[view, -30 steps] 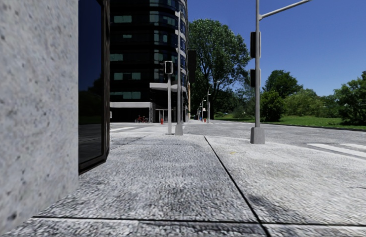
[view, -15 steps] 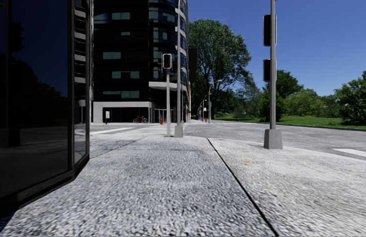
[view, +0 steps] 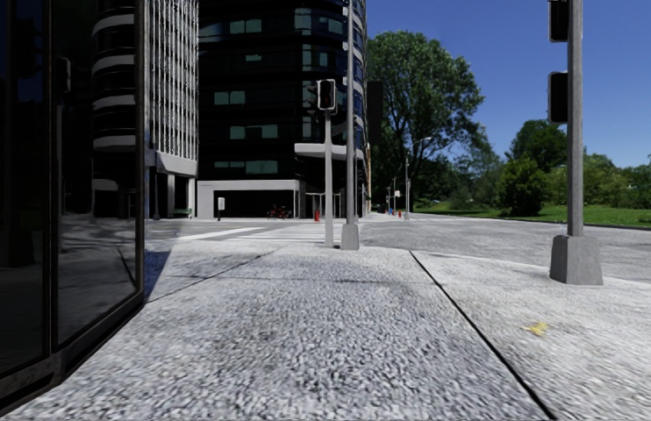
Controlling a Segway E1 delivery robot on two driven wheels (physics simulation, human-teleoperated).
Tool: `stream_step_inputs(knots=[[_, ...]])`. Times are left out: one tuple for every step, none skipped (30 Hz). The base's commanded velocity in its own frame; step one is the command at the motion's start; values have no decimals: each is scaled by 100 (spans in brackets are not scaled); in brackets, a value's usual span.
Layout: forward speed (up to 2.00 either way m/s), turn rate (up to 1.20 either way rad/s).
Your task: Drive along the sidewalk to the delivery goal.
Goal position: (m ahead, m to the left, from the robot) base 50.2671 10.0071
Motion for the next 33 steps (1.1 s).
stream_step_inputs(knots=[[200, 36], [200, 36], [200, 36], [200, 36], [200, 36], [200, 36], [200, 36], [200, 36], [200, 36], [200, 36], [200, 36], [200, 36], [200, 36], [200, 36], [200, 36], [200, 36], [200, 32], [200, 32], [200, 0], [200, 0], [200, 0], [200, 0], [200, 0], [200, 0], [200, 0], [200, 0], [200, 0], [200, 0], [200, 0], [200, 0], [200, 0], [200, 0], [200, 0]])
